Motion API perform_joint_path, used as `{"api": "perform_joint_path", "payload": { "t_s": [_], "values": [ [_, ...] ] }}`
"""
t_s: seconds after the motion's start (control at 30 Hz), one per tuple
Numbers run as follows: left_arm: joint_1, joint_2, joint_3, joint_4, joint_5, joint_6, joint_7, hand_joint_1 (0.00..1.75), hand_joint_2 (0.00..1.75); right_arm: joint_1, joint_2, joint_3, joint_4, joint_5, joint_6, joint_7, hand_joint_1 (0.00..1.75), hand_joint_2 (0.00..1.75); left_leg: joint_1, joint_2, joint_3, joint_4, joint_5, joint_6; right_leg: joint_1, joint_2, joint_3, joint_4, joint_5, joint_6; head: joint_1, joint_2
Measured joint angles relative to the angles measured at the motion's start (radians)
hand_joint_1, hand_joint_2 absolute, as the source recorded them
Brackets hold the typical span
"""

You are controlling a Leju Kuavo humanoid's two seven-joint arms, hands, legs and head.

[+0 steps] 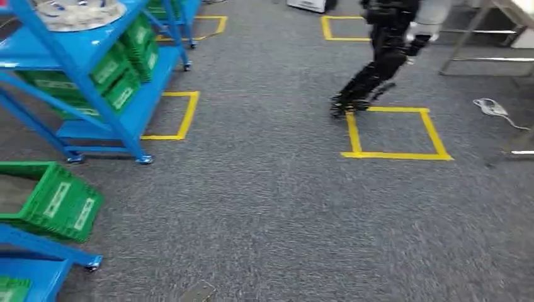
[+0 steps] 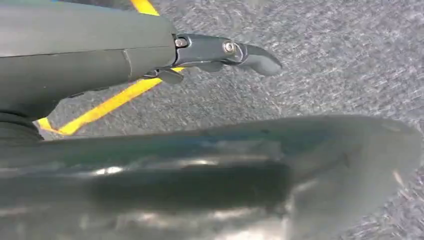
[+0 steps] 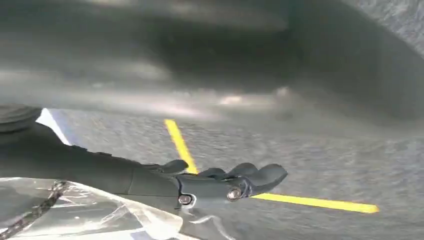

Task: Take the parts from the cabinet and place them on the table.

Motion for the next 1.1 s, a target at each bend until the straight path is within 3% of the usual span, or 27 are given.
{"api": "perform_joint_path", "payload": {
  "t_s": [0.03, 0.07, 0.1, 0.13, 0.2, 0.23, 0.27, 0.37, 0.4, 0.43, 0.47, 0.5, 0.57, 0.6, 0.63, 0.7, 0.73, 0.77, 0.87, 0.9, 0.93, 0.97, 1.0, 1.07, 1.1],
  "values": [
    [0.001, -0.001, 0.000, 0.000, 0.000, 0.000, -0.002, 0.00, 0.00, 0.003, 0.000, 0.000, 0.000, -0.001, 0.000, 0.000, 0.00, 0.00, 0.000, -0.015, 0.000, 0.000, -0.001, 0.001, 0.000, 0.009, -0.044, 0.085, -0.032, 0.001, 0.000, 0.000],
    [0.002, 0.000, 0.000, 0.000, 0.001, 0.000, -0.002, 0.00, 0.00, 0.005, 0.000, 0.000, 0.000, -0.001, 0.001, 0.000, 0.00, 0.00, 0.000, -0.030, 0.000, 0.001, -0.001, 0.001, 0.001, 0.012, -0.078, 0.141, -0.042, 0.002, 0.001, 0.000],
    [0.004, 0.001, 0.000, 0.000, 0.002, 0.001, -0.003, 0.00, 0.00, 0.006, -0.001, 0.000, 0.000, -0.002, 0.001, 0.000, 0.00, 0.00, 0.000, -0.046, 0.002, 0.001, -0.001, 0.001, 0.000, 0.012, -0.088, 0.144, -0.024, 0.003, 0.000, 0.000],
    [0.004, 0.001, 0.000, 0.000, 0.002, 0.001, -0.003, 0.00, 0.00, 0.005, -0.001, -0.001, 0.000, -0.002, 0.001, 0.000, 0.00, 0.00, 0.001, -0.060, 0.003, 0.002, -0.001, 0.000, -0.002, 0.012, -0.079, 0.107, 0.012, 0.003, 0.000, 0.000],
    [0.003, 0.000, 0.000, 0.000, 0.002, 0.001, -0.005, 0.00, 0.00, 0.003, -0.001, -0.001, 0.000, -0.001, 0.001, 0.000, 0.00, 0.00, 0.004, -0.091, 0.009, 0.004, -0.005, -0.006, -0.008, 0.028, -0.007, -0.068, 0.117, 0.005, 0.000, 0.000],
    [0.003, 0.000, 0.000, 0.000, 0.002, 0.001, -0.006, 0.00, 0.00, 0.002, -0.001, -0.001, 0.000, -0.001, 0.001, 0.000, 0.00, 0.00, 0.006, -0.101, 0.009, 0.007, -0.008, -0.012, -0.014, 0.066, 0.022, -0.139, 0.137, 0.007, 0.000, 0.000],
    [0.000, 0.001, 0.000, 0.000, 0.002, 0.001, -0.006, 0.00, 0.00, 0.000, -0.001, 0.000, 0.000, -0.001, 0.001, 0.000, 0.00, 0.00, 0.000, -0.114, 0.002, 0.016, -0.012, -0.021, -0.017, 0.113, 0.035, -0.164, 0.119, 0.006, 0.003, 0.000],
    [0.002, 0.001, 0.000, 0.000, 0.002, 0.001, -0.006, 0.00, 0.00, 0.000, -0.001, 0.000, 0.000, 0.000, 0.000, 0.001, 0.00, 0.00, 0.011, -0.144, -0.008, 0.011, -0.001, -0.040, -0.006, 0.082, 0.042, -0.157, 0.121, -0.016, 0.002, 0.000],
    [0.003, 0.002, 0.000, 0.000, 0.002, 0.002, -0.006, 0.00, 0.00, 0.000, -0.001, -0.001, 0.000, -0.001, 0.000, 0.001, 0.00, 0.00, 0.011, -0.158, -0.012, 0.014, -0.002, -0.044, -0.011, 0.068, 0.044, -0.165, 0.126, -0.025, 0.001, 0.000],
    [0.004, 0.002, 0.000, 0.000, 0.002, 0.002, -0.006, 0.00, 0.00, -0.001, 0.000, 0.000, 0.000, 0.001, 0.000, 0.001, 0.00, 0.00, 0.008, -0.117, -0.016, 0.028, -0.016, -0.046, -0.012, 0.052, 0.048, -0.169, 0.129, -0.032, 0.001, 0.000],
    [0.002, 0.002, 0.000, 0.000, 0.002, 0.002, -0.006, 0.00, 0.00, -0.001, 0.000, 0.000, 0.000, 0.001, 0.000, 0.000, 0.00, 0.00, 0.006, -0.065, -0.039, 0.077, -0.048, -0.051, -0.011, 0.041, 0.048, -0.170, 0.128, -0.037, -0.009, 0.000],
    [0.000, 0.002, 0.000, 0.000, 0.002, 0.002, -0.006, 0.00, 0.00, 0.001, -0.001, 0.000, -0.001, 0.001, 0.000, 0.000, 0.00, 0.00, 0.008, -0.038, -0.074, 0.150, -0.086, -0.055, -0.007, 0.026, 0.049, -0.170, 0.126, -0.041, -0.010, 0.000],
    [-0.001, 0.002, 0.000, 0.000, 0.002, 0.002, -0.007, 0.00, 0.00, 0.007, -0.001, 0.000, -0.001, 0.001, 0.000, 0.000, 0.00, 0.00, 0.012, -0.017, -0.149, 0.305, -0.146, -0.059, -0.001, -0.010, 0.051, -0.170, 0.121, -0.046, -0.010, 0.000],
    [0.001, 0.002, 0.000, 0.000, 0.002, 0.002, -0.008, 0.00, 0.00, 0.007, -0.001, 0.000, -0.001, 0.002, 0.000, 0.000, 0.00, 0.00, 0.012, -0.015, -0.163, 0.332, -0.145, -0.059, 0.001, -0.025, 0.054, -0.170, 0.119, -0.048, -0.010, 0.000],
    [0.003, 0.003, 0.000, 0.000, 0.002, 0.002, -0.008, 0.00, 0.00, 0.006, -0.001, 0.000, -0.001, 0.002, 0.000, -0.002, 0.00, 0.00, 0.012, -0.014, -0.151, 0.308, -0.118, -0.057, 0.003, -0.038, 0.057, -0.170, 0.116, -0.048, -0.010, 0.000],
    [0.003, 0.005, 0.000, 0.000, 0.003, 0.002, -0.009, 0.00, 0.00, 0.003, -0.001, 0.000, -0.001, 0.002, 0.000, -0.007, 0.00, 0.00, 0.009, -0.001, -0.074, 0.158, -0.034, -0.046, 0.004, -0.063, 0.066, -0.170, 0.110, -0.046, -0.010, 0.000],
    [0.002, 0.005, 0.000, 0.000, 0.003, 0.002, -0.009, 0.00, 0.00, 0.002, -0.001, 0.000, -0.001, 0.002, 0.000, -0.009, 0.00, 0.00, 0.002, 0.040, -0.025, 0.065, 0.001, -0.035, 0.005, -0.074, 0.073, -0.170, 0.106, -0.044, -0.010, 0.000],
    [0.000, 0.005, 0.000, 0.000, 0.003, 0.002, -0.010, 0.00, 0.00, 0.002, -0.001, 0.000, -0.001, 0.002, 0.000, -0.010, 0.00, 0.00, -0.014, 0.110, -0.004, 0.026, -0.015, -0.029, 0.009, -0.082, 0.076, -0.169, 0.100, -0.037, -0.008, 0.000],
    [-0.001, 0.006, 0.000, 0.000, 0.003, 0.002, -0.011, 0.00, 0.00, 0.000, -0.001, 0.000, -0.001, 0.003, 0.000, -0.010, 0.00, 0.00, -0.020, 0.068, -0.010, 0.019, -0.014, -0.024, 0.009, -0.122, 0.087, -0.174, 0.092, -0.023, -0.010, 0.000],
    [0.001, 0.008, 0.001, 0.000, 0.003, 0.002, -0.011, 0.00, 0.00, -0.002, -0.001, 0.000, -0.001, 0.004, 0.000, -0.010, 0.00, 0.00, -0.017, 0.054, -0.009, 0.011, -0.010, -0.017, 0.012, -0.135, 0.093, -0.176, 0.090, -0.017, -0.009, 0.000],
    [0.005, 0.007, 0.001, 0.000, 0.005, 0.002, -0.011, 0.00, 0.00, -0.004, -0.001, 0.000, -0.001, 0.006, 0.000, -0.008, 0.00, 0.00, -0.007, 0.042, 0.001, -0.001, 0.000, -0.012, 0.005, -0.103, 0.083, -0.168, 0.079, -0.010, -0.012, 0.000],
    [0.005, 0.006, 0.001, 0.000, 0.005, 0.002, -0.011, 0.00, 0.00, -0.004, -0.001, 0.000, -0.001, 0.008, -0.002, -0.008, 0.00, 0.00, -0.006, 0.030, 0.001, -0.003, 0.003, -0.006, 0.005, -0.039, 0.069, -0.128, 0.052, -0.008, -0.003, 0.000],
    [0.002, 0.005, 0.001, 0.000, 0.006, 0.002, -0.011, 0.00, 0.00, -0.001, 0.000, 0.000, 0.000, 0.008, -0.002, -0.008, 0.00, 0.00, -0.004, 0.014, -0.001, -0.003, 0.004, -0.003, 0.004, -0.008, 0.034, -0.052, 0.012, -0.007, -0.002, 0.000],
    [0.002, 0.003, 0.001, 0.000, 0.006, 0.002, -0.012, 0.00, 0.00, 0.006, 0.000, 0.000, -0.001, 0.008, -0.002, -0.005, 0.00, 0.00, -0.004, -0.017, -0.001, -0.002, 0.002, -0.001, 0.003, 0.010, -0.052, 0.110, -0.047, -0.003, -0.002, 0.000],
    [0.005, 0.003, 0.001, 0.000, 0.006, 0.002, -0.012, 0.00, 0.00, 0.008, 0.000, 0.000, -0.001, 0.008, -0.002, -0.005, 0.00, 0.00, -0.004, -0.032, 0.000, -0.002, 0.002, -0.001, 0.003, 0.011, -0.079, 0.148, -0.048, -0.002, -0.002, 0.000]
  ]
}}
